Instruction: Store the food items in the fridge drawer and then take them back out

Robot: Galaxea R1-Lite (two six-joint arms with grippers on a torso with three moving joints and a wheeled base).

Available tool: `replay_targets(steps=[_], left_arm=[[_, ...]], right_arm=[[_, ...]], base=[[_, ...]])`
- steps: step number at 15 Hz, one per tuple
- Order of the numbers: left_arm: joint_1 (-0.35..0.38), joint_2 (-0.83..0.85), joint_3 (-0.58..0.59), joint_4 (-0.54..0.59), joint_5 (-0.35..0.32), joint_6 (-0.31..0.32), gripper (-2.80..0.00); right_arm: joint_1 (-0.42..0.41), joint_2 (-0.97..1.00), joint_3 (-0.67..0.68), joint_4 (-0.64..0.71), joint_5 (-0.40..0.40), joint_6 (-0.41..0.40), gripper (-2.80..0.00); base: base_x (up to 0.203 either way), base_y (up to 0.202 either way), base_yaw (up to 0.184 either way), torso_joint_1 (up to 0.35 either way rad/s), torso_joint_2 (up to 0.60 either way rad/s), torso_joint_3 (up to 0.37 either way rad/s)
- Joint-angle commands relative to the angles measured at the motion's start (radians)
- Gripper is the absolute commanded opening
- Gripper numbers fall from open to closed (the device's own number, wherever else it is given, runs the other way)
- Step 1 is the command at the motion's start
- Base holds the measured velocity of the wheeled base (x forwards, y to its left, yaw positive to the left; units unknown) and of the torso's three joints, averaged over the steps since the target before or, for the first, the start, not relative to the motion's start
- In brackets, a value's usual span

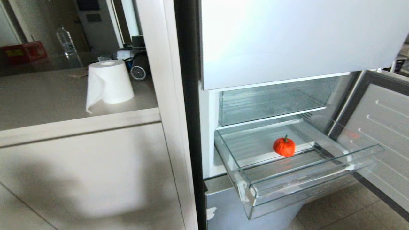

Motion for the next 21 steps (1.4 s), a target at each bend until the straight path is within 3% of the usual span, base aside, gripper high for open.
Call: replay_targets(steps=[1,7,9,11,14,16,19,21], left_arm=[[0.0,0.0,0.001,0.001,0.001,0.0,-2.8],[0.0,0.0,0.0,0.001,0.001,0.0,-2.8],[0.0,0.0,0.0,0.001,0.001,0.0,-2.8],[0.0,0.0,0.001,0.001,0.001,0.0,-2.8],[0.0,0.0,0.0,0.001,0.001,0.0,-2.8],[0.0,0.0,0.001,0.001,0.0,0.0,-2.8],[0.0,0.0,0.0,0.001,0.001,0.0,-2.8],[0.0,0.0,0.0,0.001,0.001,0.0,-2.8]], right_arm=[[0.0,0.0,0.0,0.0,0.0,-0.001,-2.8],[0.0,0.0,0.0,-0.001,0.0,0.003,-2.8],[0.0,0.0,0.0,-0.004,-0.003,0.041,-2.8],[-0.004,0.04,-0.036,-0.003,-0.074,0.058,-2.8],[-0.025,0.212,-0.191,0.02,-0.231,0.162,-2.8],[-0.156,0.341,-0.257,0.031,-0.284,0.242,-2.8],[-0.514,0.54,-0.317,-0.011,-0.29,0.311,-2.8],[-0.754,0.638,-0.339,-0.095,-0.234,0.328,-2.8]], base=[[0.002,0.008,-0.178,0.002,0.0,0.002],[-0.001,0.007,-0.174,0.004,0.0,0.004],[-0.001,0.0,-0.11,0.003,0.0,0.001],[0.0,0.0,0.0,0.0,0.0,0.0],[0.0,0.0,0.0,0.0,0.0,0.0],[0.0,0.0,0.0,0.0,0.0,0.0],[0.0,0.0,0.0,0.0,0.0,0.0],[0.0,0.0,0.0,0.0,0.0,0.0]])
